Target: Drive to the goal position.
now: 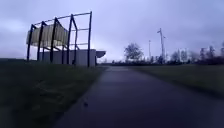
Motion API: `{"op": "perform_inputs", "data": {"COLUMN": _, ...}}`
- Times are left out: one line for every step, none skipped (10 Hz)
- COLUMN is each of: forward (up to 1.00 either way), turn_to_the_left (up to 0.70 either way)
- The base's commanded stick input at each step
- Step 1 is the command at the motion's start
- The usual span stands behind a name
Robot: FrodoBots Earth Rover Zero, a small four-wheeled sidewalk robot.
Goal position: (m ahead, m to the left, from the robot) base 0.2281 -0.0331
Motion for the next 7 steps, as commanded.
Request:
{"op": "perform_inputs", "data": {"forward": 1.00, "turn_to_the_left": 0.02}}
{"op": "perform_inputs", "data": {"forward": 1.00, "turn_to_the_left": 0.02}}
{"op": "perform_inputs", "data": {"forward": 1.00, "turn_to_the_left": 0.02}}
{"op": "perform_inputs", "data": {"forward": 1.00, "turn_to_the_left": 0.02}}
{"op": "perform_inputs", "data": {"forward": 1.00, "turn_to_the_left": 0.01}}
{"op": "perform_inputs", "data": {"forward": 1.00, "turn_to_the_left": 0.00}}
{"op": "perform_inputs", "data": {"forward": 1.00, "turn_to_the_left": 0.00}}
